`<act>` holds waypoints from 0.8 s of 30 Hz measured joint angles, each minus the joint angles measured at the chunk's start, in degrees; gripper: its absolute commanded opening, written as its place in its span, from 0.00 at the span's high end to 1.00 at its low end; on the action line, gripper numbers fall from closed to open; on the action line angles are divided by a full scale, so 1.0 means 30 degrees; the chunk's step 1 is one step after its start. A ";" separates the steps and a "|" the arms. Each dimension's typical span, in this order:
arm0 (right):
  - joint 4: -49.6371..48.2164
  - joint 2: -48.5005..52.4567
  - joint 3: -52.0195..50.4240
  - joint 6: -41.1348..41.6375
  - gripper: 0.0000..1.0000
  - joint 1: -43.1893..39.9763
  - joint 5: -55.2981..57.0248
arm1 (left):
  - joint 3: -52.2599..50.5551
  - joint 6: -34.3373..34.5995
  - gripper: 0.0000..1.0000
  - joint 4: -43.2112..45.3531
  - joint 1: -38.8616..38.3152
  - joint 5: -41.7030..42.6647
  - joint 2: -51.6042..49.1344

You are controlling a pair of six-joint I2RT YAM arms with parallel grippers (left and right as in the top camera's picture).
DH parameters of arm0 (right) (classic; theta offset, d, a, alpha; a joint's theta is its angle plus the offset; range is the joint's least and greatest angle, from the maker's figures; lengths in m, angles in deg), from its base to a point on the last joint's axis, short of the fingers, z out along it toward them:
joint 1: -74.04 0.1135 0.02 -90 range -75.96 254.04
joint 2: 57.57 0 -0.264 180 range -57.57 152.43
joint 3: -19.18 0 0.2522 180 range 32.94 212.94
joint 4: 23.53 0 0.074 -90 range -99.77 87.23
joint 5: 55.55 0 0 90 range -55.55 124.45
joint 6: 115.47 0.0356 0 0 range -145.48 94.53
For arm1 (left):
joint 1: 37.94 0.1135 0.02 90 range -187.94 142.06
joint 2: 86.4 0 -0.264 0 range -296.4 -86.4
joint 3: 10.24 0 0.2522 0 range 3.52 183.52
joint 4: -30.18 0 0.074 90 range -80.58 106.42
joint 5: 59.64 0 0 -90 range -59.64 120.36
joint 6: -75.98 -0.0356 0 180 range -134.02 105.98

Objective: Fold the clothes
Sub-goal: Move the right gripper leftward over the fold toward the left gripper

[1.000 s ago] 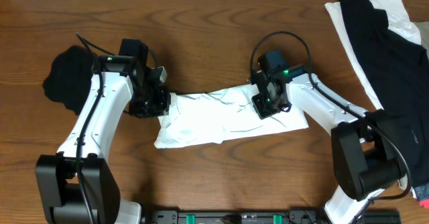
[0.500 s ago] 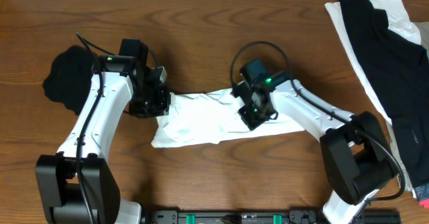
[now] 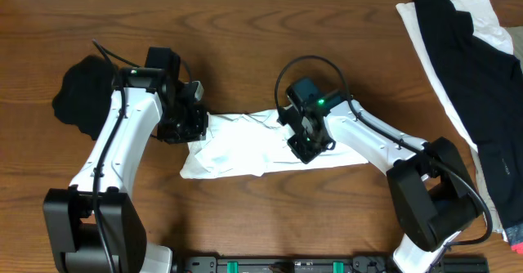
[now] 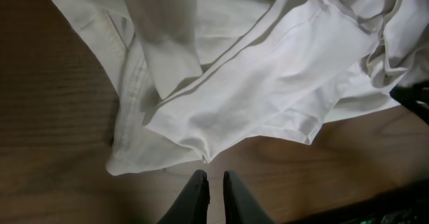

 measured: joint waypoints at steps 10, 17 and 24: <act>0.0248 -0.0007 0.0000 -0.2106 0.60 0.0000 -0.3009 | 0.0000 0.0000 0.88 -0.0066 0.0000 -0.0007 0.0000; -0.0255 -0.0007 0.0000 -0.2317 0.64 0.0000 -0.3330 | 0.0000 -0.0022 0.72 -0.0277 0.0000 -0.0007 0.0000; 0.0794 -0.0619 0.0270 -0.2317 0.62 0.0000 -0.3366 | 0.0000 0.0109 0.30 -0.0481 0.0000 0.0044 0.0000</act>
